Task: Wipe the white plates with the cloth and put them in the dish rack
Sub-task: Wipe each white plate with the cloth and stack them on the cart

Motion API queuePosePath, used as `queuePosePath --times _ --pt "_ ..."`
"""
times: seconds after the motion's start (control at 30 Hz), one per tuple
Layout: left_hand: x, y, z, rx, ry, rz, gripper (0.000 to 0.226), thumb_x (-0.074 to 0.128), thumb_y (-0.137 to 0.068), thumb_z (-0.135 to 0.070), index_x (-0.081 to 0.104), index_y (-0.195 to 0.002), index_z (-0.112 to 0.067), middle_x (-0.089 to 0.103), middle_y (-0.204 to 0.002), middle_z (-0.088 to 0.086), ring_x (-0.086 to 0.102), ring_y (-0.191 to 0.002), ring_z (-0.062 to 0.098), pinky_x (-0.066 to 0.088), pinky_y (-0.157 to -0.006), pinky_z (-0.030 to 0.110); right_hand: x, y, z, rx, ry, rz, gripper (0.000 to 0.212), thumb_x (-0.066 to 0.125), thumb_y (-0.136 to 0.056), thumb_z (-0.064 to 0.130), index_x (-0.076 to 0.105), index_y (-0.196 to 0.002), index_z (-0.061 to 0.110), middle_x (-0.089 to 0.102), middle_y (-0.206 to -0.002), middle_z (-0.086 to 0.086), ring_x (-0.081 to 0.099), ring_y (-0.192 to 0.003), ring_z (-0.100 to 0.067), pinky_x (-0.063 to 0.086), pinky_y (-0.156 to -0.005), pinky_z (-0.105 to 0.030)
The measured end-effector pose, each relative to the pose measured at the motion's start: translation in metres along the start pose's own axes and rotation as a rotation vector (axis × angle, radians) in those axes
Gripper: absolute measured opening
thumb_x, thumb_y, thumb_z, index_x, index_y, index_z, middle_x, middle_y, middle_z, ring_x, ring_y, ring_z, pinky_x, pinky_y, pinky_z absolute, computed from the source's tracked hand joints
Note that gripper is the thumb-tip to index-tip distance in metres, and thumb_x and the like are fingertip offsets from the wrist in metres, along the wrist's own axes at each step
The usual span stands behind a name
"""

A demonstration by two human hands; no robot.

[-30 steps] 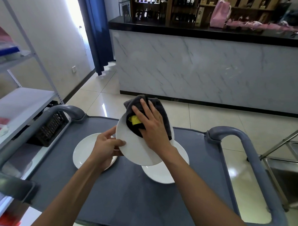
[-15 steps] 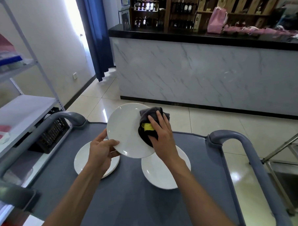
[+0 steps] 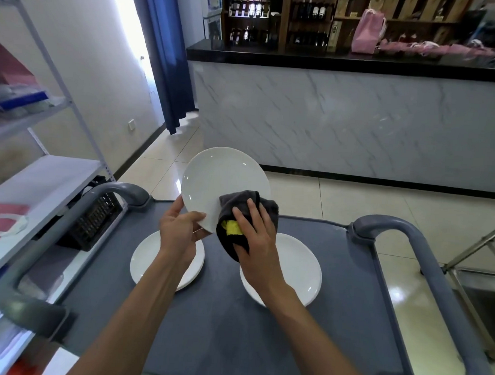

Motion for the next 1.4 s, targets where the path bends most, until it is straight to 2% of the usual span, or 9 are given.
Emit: queuePosePath --times 0.23,0.47,0.73,0.93,1.03,1.1,1.2,1.3,1.4 --pt "-0.002 0.002 0.0 0.017 -0.049 0.066 0.061 0.053 -0.084 0.015 0.064 -0.132 -0.021 0.077 -0.101 0.01 0.073 -0.075 0.028 0.06 -0.059 0.038 -0.002 0.01 0.011 -0.115 0.038 0.027 0.06 0.059 -0.091 0.015 0.048 -0.149 0.02 0.029 -0.164 -0.008 0.021 -0.152 -0.03 0.02 -0.121 -0.042" --pt "-0.017 0.0 0.004 -0.025 -0.183 0.147 0.057 0.056 -0.084 0.015 0.067 -0.123 -0.025 0.077 -0.09 0.003 0.07 -0.067 0.025 0.06 -0.06 0.043 -0.023 -0.003 -0.022 0.039 0.092 -0.056 0.076 0.068 -0.083 -0.003 0.046 -0.15 0.023 0.025 -0.165 -0.004 0.016 -0.154 -0.028 0.022 -0.122 -0.051" --pt "-0.013 0.007 0.011 -0.033 -0.347 0.29 0.057 0.06 -0.081 0.014 0.07 -0.125 -0.021 0.076 -0.096 0.012 0.069 -0.076 0.032 0.057 -0.06 0.04 -0.041 -0.036 -0.032 0.029 0.125 -0.075 0.074 0.071 -0.083 -0.001 0.046 -0.15 0.02 0.028 -0.164 -0.009 0.019 -0.153 -0.035 0.024 -0.12 -0.055" --pt "-0.006 0.006 0.003 0.001 -0.428 0.385 0.065 0.06 -0.082 0.016 0.077 -0.106 -0.042 0.076 -0.094 0.016 0.072 -0.075 0.035 0.059 -0.06 0.041 -0.032 -0.042 -0.02 0.027 0.122 -0.099 0.069 0.066 -0.092 0.006 0.039 -0.154 0.019 0.023 -0.166 -0.009 0.014 -0.154 -0.033 0.021 -0.123 -0.055" --pt "-0.004 0.004 0.004 0.007 -0.432 0.404 0.064 0.059 -0.082 0.016 0.075 -0.112 -0.039 0.076 -0.096 0.017 0.073 -0.078 0.036 0.059 -0.06 0.041 -0.021 -0.04 -0.006 -0.022 0.112 -0.082 0.066 0.064 -0.095 0.012 0.036 -0.155 0.017 0.019 -0.166 -0.012 0.009 -0.155 -0.033 0.018 -0.124 -0.053" --pt "-0.004 0.004 0.007 0.01 -0.413 0.398 0.062 0.059 -0.084 0.014 0.075 -0.113 -0.039 0.076 -0.097 0.018 0.073 -0.082 0.037 0.06 -0.062 0.042 -0.014 -0.037 0.002 -0.044 0.085 0.007 0.069 0.06 -0.098 0.029 0.028 -0.158 0.022 0.009 -0.169 -0.008 0.0 -0.156 -0.029 0.011 -0.126 -0.049" --pt "-0.009 0.002 0.007 0.022 -0.407 0.392 0.062 0.058 -0.087 0.012 0.075 -0.11 -0.044 0.076 -0.1 0.016 0.073 -0.087 0.037 0.061 -0.068 0.048 -0.01 -0.033 0.007 -0.069 0.005 0.154 0.066 0.038 -0.101 0.051 0.015 -0.161 0.032 -0.007 -0.17 0.004 -0.015 -0.155 -0.015 -0.004 -0.126 -0.043" --pt "-0.019 -0.002 0.007 0.011 -0.4 0.401 0.062 0.057 -0.086 0.012 0.074 -0.113 -0.042 0.076 -0.103 0.013 0.073 -0.089 0.036 0.061 -0.07 0.051 -0.01 -0.034 0.005 -0.051 -0.073 0.189 0.059 0.023 -0.104 0.05 0.018 -0.16 0.034 -0.006 -0.169 0.01 -0.015 -0.153 -0.007 -0.008 -0.124 -0.034" --pt "-0.024 -0.006 0.008 0.002 -0.38 0.398 0.06 0.059 -0.085 0.011 0.074 -0.116 -0.038 0.076 -0.104 0.012 0.073 -0.089 0.036 0.061 -0.067 0.049 -0.004 -0.038 0.004 -0.024 -0.022 0.153 0.051 0.025 -0.107 0.039 0.024 -0.158 0.034 0.001 -0.169 0.009 -0.009 -0.154 -0.005 -0.002 -0.126 -0.035"
Point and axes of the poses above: each hand's wrist, its own y-axis away from the middle knuckle, its own x-axis out of the palm, z = x × y, the point moved 2 cm from there along -y, towards the middle knuckle
